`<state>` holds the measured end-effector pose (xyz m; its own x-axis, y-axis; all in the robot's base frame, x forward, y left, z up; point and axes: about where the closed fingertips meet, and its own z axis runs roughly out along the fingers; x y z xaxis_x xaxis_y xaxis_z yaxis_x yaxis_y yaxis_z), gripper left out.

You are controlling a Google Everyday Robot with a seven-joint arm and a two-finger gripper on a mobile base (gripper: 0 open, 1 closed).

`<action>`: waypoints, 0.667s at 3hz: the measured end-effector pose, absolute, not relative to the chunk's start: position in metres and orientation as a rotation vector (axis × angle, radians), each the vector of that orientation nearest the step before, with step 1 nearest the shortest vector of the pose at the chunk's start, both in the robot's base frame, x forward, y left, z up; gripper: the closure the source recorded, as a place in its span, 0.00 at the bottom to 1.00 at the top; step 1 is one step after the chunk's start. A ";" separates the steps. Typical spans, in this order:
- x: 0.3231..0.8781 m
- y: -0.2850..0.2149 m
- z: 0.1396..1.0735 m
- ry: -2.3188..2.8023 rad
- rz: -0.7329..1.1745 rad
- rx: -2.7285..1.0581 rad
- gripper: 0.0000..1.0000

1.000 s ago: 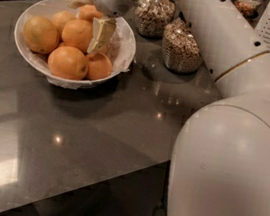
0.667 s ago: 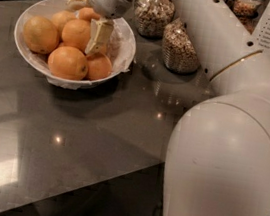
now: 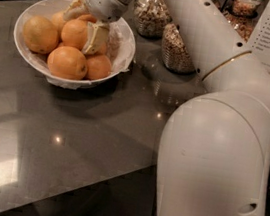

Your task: Pick orange from white bowl

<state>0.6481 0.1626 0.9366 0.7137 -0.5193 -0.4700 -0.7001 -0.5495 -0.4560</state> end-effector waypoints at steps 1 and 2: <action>0.648 0.166 0.934 0.918 0.382 -2.287 0.39; 0.649 0.166 0.933 0.919 0.388 -2.286 0.47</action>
Offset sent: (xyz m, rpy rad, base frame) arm -0.0014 0.0052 -0.0103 0.0004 0.0299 0.0140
